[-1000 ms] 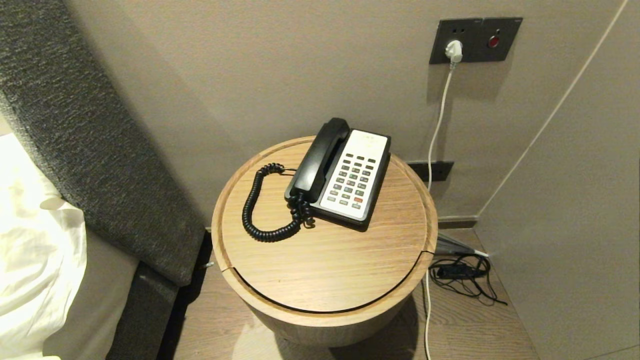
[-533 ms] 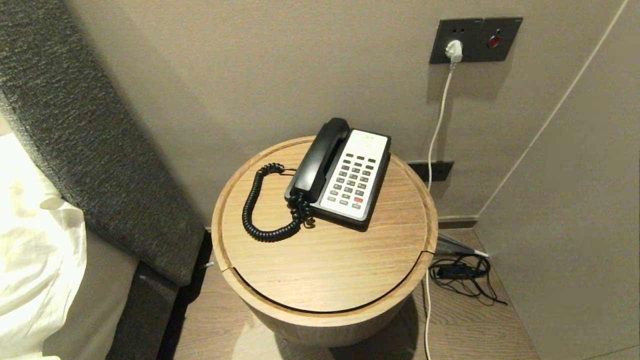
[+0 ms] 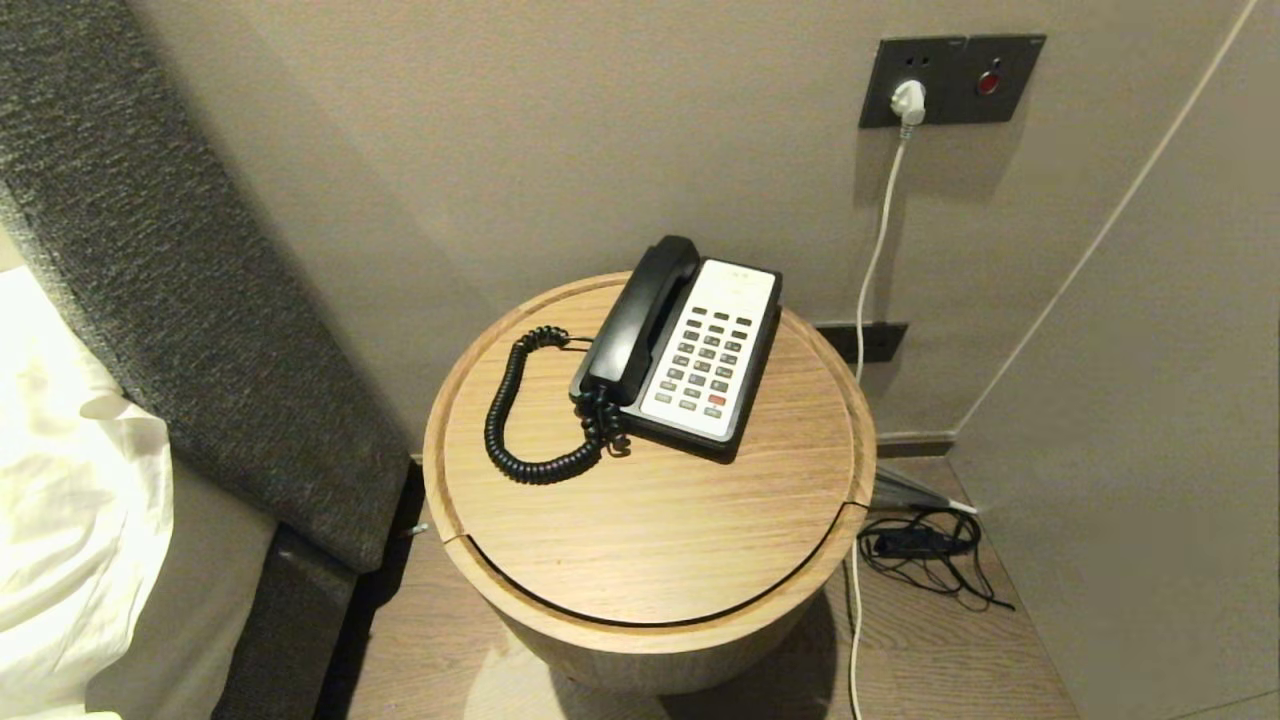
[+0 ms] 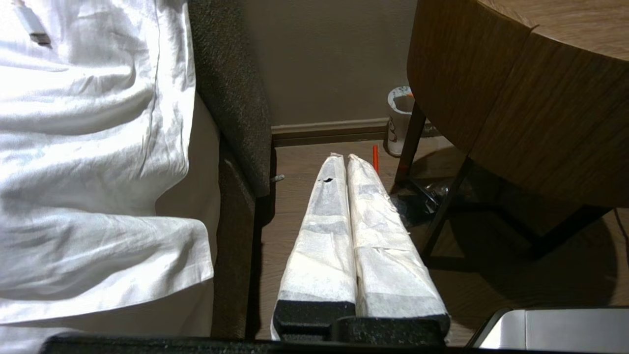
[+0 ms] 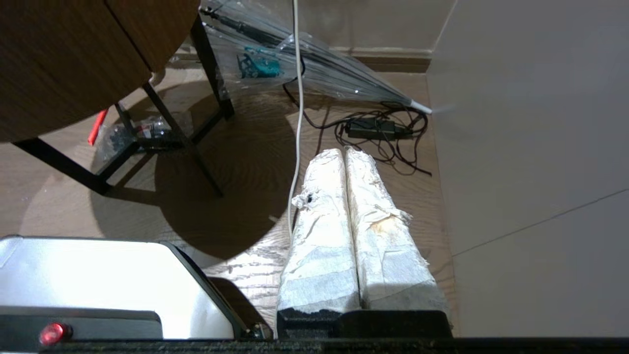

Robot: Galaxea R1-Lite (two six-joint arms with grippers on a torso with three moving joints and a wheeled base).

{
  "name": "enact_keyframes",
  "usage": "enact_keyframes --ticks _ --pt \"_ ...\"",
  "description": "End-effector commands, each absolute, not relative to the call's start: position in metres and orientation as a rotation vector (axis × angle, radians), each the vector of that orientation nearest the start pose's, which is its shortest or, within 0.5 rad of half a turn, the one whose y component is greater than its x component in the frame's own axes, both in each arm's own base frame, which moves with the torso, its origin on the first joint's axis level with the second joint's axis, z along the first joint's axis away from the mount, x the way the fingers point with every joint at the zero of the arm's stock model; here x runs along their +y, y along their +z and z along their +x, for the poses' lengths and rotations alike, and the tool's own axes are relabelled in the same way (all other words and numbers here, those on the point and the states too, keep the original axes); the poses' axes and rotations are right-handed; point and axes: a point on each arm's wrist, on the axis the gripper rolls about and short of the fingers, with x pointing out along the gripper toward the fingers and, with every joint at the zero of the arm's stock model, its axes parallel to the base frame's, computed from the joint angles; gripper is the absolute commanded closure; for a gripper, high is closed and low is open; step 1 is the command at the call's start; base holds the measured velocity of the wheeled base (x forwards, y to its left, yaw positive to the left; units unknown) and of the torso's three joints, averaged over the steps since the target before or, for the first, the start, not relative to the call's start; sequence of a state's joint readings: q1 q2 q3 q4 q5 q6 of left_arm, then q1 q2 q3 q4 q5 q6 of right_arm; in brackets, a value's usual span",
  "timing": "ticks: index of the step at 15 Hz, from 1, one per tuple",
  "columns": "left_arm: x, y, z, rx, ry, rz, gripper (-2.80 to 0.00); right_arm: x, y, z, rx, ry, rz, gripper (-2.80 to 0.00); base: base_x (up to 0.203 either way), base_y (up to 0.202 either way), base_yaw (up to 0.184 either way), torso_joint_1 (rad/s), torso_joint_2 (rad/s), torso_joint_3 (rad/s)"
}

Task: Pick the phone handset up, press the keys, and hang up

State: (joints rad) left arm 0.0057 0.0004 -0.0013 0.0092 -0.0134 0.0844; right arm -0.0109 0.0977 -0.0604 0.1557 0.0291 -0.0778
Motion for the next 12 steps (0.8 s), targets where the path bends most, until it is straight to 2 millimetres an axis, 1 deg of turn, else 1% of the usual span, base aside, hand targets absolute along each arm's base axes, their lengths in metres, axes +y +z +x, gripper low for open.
enact_keyframes --ticks 1,4,12 --pt "-0.0005 0.0749 -0.0228 0.010 -0.010 0.086 0.00 0.0009 0.0784 -0.0203 0.197 0.027 -0.072 0.00 0.000 0.000 0.000 0.000 0.00 0.000" --pt "-0.0004 0.0752 -0.0228 0.008 -0.005 0.063 0.00 0.0009 0.0784 -0.0203 0.197 0.027 -0.066 0.00 0.000 0.000 0.000 0.000 0.00 0.000" --pt "-0.0005 0.0756 -0.0229 0.006 -0.008 0.069 0.00 0.0009 0.0783 -0.0204 0.196 0.026 -0.066 0.00 0.000 0.000 0.000 0.000 0.00 0.000"
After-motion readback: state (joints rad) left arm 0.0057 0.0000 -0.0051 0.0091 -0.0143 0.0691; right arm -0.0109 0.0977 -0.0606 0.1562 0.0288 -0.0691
